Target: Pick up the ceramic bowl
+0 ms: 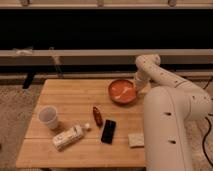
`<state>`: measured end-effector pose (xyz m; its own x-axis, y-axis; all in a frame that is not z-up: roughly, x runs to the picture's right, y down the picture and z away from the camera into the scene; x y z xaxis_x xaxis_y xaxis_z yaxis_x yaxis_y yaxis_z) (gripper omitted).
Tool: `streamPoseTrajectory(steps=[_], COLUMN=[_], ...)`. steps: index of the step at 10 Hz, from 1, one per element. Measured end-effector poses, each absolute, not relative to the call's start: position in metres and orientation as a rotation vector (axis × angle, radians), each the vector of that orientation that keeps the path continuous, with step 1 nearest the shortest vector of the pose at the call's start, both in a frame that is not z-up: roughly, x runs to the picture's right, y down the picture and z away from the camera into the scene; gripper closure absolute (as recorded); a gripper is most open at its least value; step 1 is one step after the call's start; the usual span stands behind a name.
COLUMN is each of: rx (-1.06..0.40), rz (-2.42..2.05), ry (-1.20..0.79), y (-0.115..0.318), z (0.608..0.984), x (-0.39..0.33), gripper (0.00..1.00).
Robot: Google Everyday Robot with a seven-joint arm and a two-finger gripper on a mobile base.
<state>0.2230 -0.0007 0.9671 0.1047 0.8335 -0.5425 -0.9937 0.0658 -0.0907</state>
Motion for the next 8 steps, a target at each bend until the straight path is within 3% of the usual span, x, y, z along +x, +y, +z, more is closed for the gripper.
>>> streamPoseTrajectory(steps=[2, 8], rx=[-0.504, -0.515], rz=[1.433, 1.437], ry=[0.365, 0.344], y=[-0.010, -0.024], z=[0.957, 0.934], x=[0.221, 0.227], gripper=[0.98, 1.00])
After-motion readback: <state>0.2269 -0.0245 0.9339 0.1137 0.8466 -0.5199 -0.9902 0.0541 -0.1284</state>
